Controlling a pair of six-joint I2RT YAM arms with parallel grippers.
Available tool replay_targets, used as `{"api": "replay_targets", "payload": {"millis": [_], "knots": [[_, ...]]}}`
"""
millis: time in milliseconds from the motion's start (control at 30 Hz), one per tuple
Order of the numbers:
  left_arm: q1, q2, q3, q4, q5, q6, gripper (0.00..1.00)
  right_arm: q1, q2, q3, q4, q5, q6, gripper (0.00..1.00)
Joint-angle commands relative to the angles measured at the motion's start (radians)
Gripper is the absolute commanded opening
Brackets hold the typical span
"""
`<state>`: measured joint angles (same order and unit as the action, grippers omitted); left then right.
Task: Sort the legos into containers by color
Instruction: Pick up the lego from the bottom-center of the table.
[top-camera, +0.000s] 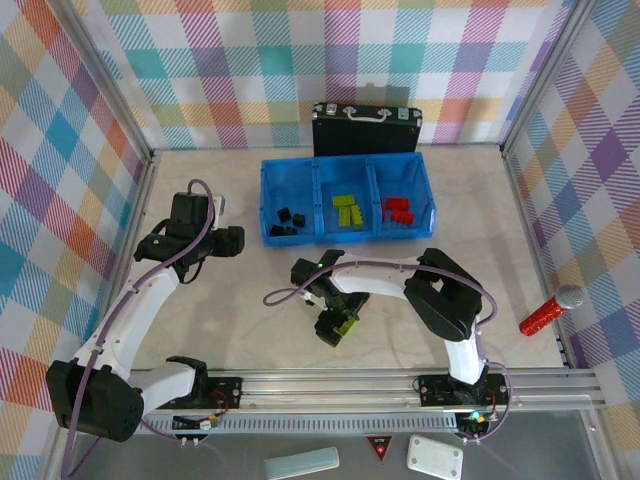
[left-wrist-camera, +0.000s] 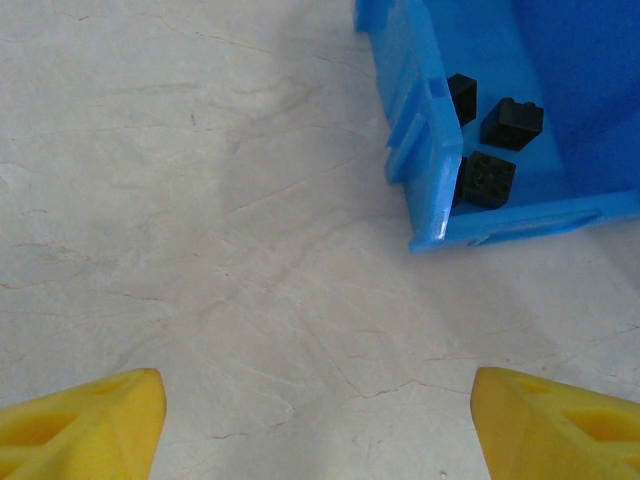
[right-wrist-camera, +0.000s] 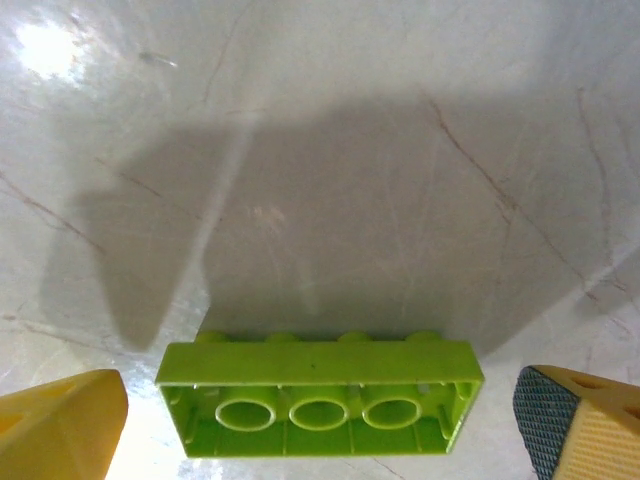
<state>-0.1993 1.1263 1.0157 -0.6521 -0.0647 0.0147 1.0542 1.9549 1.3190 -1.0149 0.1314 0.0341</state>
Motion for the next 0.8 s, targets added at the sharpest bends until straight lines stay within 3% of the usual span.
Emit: {"api": "replay_targets", "payload": {"millis": [0, 400, 767], "knots": [[0.017, 0.004, 0.016, 0.003, -0.004, -0.006, 0.80, 0.015, 0.015, 0.023, -0.025, 0.007, 0.039, 0.98], [0.017, 0.003, 0.016, 0.003, -0.004, -0.007, 0.80, 0.018, 0.018, 0.042, -0.036, 0.002, 0.062, 0.86], [0.017, 0.003, 0.016, 0.003, 0.000, -0.006, 0.80, 0.018, 0.027, 0.062, -0.045, -0.018, 0.065, 0.67]]}}
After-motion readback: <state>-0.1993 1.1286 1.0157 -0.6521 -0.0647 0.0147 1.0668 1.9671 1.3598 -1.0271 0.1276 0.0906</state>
